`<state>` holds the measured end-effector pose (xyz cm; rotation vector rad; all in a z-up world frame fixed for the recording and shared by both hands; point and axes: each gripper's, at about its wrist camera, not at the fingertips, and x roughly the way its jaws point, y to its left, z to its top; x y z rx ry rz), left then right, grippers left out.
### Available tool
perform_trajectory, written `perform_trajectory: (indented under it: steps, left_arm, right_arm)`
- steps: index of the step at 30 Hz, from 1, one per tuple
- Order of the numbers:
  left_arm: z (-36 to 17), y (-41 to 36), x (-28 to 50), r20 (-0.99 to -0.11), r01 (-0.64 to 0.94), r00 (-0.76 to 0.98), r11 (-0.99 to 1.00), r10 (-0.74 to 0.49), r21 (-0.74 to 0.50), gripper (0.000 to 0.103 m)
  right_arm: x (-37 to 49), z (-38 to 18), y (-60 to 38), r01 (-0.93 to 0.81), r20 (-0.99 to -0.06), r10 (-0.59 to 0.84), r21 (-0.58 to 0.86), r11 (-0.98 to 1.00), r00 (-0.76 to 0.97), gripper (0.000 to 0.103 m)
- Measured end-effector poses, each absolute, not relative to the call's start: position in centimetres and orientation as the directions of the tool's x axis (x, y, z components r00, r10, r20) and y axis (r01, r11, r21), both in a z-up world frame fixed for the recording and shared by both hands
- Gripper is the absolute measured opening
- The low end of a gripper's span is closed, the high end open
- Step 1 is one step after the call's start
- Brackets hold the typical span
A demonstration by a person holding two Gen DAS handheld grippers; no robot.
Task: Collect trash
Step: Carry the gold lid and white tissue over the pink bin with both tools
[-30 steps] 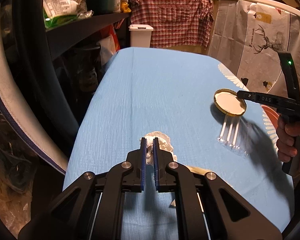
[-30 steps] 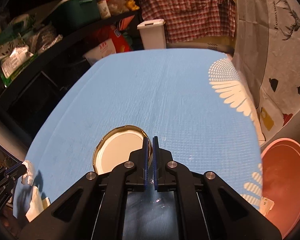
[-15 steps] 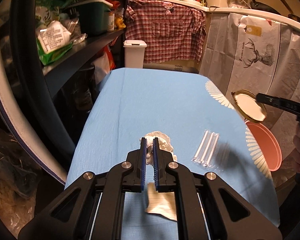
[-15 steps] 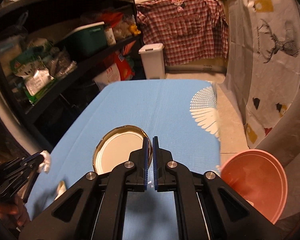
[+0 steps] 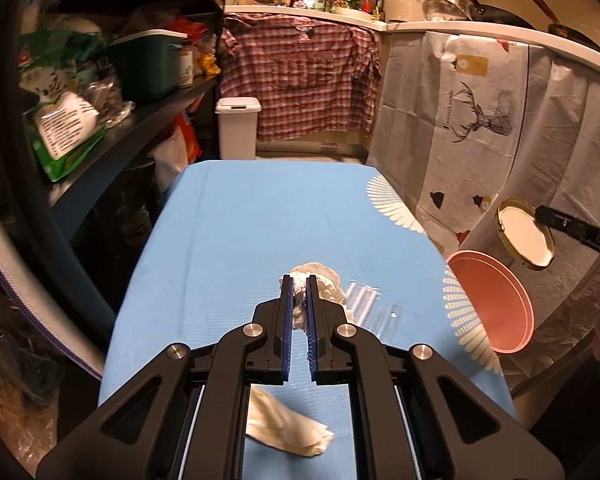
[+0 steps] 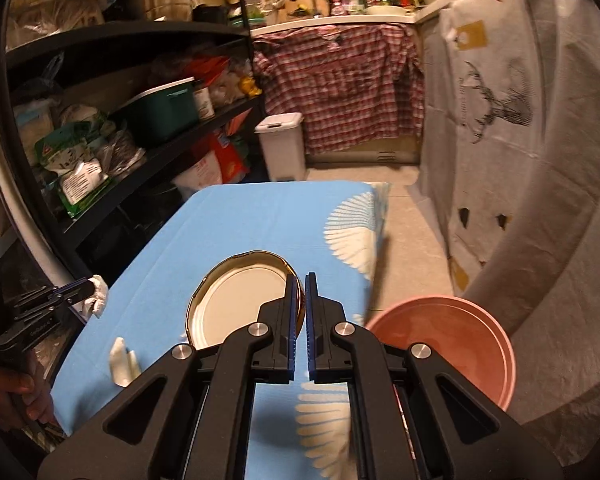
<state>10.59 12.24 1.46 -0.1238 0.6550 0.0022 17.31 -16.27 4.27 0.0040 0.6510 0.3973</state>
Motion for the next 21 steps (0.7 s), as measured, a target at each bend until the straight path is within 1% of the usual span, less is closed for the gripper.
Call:
perform_trajectory:
  steps: [3, 7, 15, 21]
  left_arm:
    - [1.6, 11.1, 11.0, -0.608, -0.027, 0.792, 0.993, -0.048, -0.114, 0.006]
    - [1.6, 9.7, 11.6, -0.61, -0.004, 0.79, 0.994, -0.065, -0.11, 0.006]
    - [1.5, 7.8, 13.6, -0.62, 0.024, 0.779, 0.992, -0.098, -0.127, 0.006]
    - [1.5, 5.2, 15.4, -0.623, 0.074, 0.769, 0.988, -0.143, -0.135, 0.006]
  right_arm:
    - [17.5, 3.4, -17.5, -0.33, -0.598, 0.351, 0.149, 0.932, 0.721, 0.005]
    - [17.5, 3.2, -18.5, -0.31, -0.594, 0.325, 0.131, 0.942, 0.736, 0.005]
    - [18.1, 2.5, -20.3, -0.272, -0.602, 0.305, 0.149, 0.951, 0.738, 0.004]
    - [18.5, 2.0, -21.8, -0.244, -0.609, 0.284, 0.15, 0.958, 0.741, 0.005]
